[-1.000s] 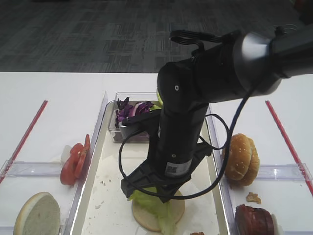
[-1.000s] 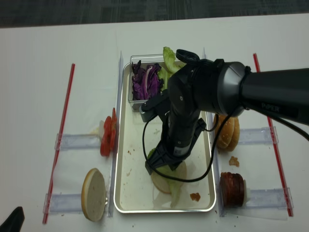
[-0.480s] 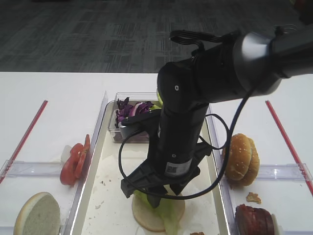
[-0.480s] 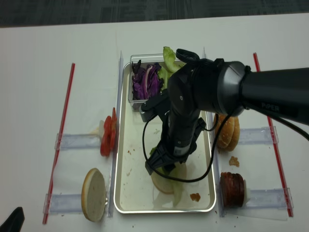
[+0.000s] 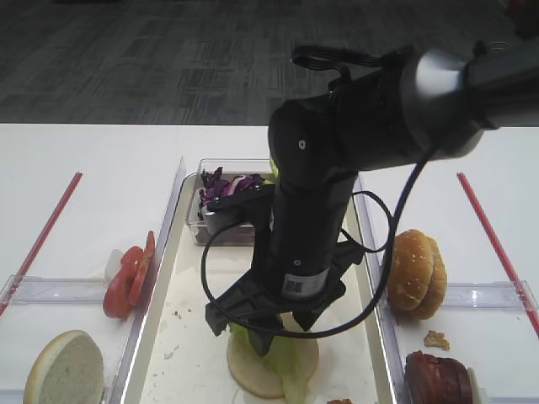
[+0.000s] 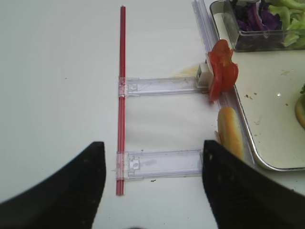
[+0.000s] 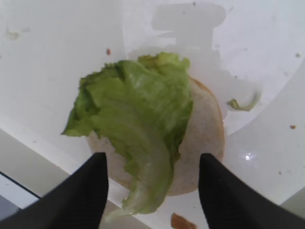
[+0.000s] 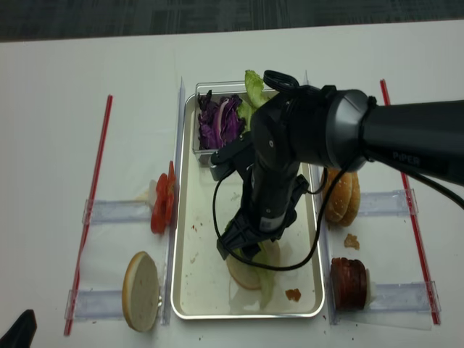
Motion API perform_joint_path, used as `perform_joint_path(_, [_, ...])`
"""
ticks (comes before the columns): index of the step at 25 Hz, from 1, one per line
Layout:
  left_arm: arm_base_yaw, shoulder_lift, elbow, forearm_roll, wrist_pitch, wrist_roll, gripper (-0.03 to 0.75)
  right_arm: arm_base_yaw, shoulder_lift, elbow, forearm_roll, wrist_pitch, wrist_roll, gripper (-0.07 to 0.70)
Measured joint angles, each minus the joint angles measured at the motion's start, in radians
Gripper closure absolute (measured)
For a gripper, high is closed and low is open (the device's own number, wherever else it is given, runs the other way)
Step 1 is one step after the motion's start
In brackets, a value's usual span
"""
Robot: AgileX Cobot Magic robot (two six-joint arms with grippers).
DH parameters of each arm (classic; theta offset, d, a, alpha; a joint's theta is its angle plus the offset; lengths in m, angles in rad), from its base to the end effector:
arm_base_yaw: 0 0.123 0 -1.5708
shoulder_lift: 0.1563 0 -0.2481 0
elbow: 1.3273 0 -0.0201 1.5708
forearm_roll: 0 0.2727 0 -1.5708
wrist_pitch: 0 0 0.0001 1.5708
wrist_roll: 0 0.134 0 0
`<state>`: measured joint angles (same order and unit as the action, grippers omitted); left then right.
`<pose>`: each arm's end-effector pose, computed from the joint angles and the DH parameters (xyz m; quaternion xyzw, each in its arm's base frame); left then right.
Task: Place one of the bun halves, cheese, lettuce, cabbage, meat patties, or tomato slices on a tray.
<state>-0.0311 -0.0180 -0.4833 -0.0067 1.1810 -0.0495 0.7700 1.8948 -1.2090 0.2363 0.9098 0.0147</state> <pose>0.0810 -0.0034 0.2504 -0.0078 0.8827 -0.0223 0.4694 0.2420 0.2692 0.0747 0.3015 -0.9482 -0.0999 0.0078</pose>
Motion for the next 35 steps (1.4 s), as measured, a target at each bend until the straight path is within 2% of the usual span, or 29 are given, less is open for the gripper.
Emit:
perform_joint_path(14, [0.000, 0.000, 0.000, 0.000, 0.000, 0.000, 0.294, 0.000, -0.006, -0.210, -0.019, 0.211, 0.008, 0.190])
perform_joint_path(21, [0.000, 0.000, 0.000, 0.000, 0.000, 0.000, 0.294, 0.000, -0.006, -0.265, -0.051, 0.297, 0.017, 0.190])
perform_joint_path(35, [0.000, 0.000, 0.000, 0.000, 0.000, 0.000, 0.294, -0.049, -0.006, -0.316, -0.057, 0.310, 0.017, 0.190])
